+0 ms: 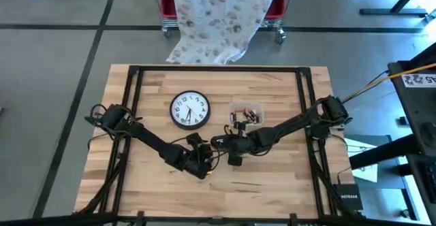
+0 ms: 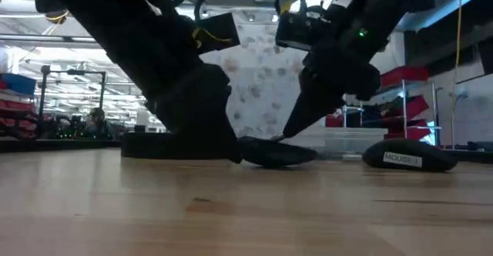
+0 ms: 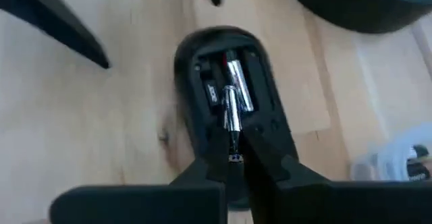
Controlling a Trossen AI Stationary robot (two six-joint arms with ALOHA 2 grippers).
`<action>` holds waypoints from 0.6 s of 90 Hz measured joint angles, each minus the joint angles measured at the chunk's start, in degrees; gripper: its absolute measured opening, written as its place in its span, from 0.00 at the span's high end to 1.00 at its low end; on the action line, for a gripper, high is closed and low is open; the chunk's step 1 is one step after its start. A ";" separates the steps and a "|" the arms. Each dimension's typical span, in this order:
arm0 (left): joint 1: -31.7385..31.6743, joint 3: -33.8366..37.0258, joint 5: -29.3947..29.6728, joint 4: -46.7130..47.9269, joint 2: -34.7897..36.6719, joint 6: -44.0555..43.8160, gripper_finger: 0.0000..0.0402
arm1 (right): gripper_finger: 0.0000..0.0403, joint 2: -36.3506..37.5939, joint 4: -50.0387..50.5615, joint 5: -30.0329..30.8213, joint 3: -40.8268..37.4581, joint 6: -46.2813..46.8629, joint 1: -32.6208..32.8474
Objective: Insert battery
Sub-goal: Insert the silver battery into the left computer mouse
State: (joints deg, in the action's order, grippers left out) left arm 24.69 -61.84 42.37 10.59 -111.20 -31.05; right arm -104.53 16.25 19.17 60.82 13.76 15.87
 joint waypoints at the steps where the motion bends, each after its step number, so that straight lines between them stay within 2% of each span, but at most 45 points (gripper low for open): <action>1: -0.03 0.00 0.01 -0.20 0.00 0.16 0.12 | 1.00 0.00 0.01 -0.29 0.00 -0.39 -0.14; 13: -0.80 -0.07 -0.01 -2.09 0.01 1.81 0.12 | 1.00 0.02 -0.07 -2.12 0.00 -5.01 -0.65; 54: -1.53 -0.11 -3.61 -8.74 0.09 6.05 0.12 | 1.00 -0.59 -4.79 -5.33 0.00 -6.82 -1.33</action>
State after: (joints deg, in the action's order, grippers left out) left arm 23.16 -61.95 38.76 1.85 -111.11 -24.99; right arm -105.12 11.46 13.84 60.82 6.94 14.54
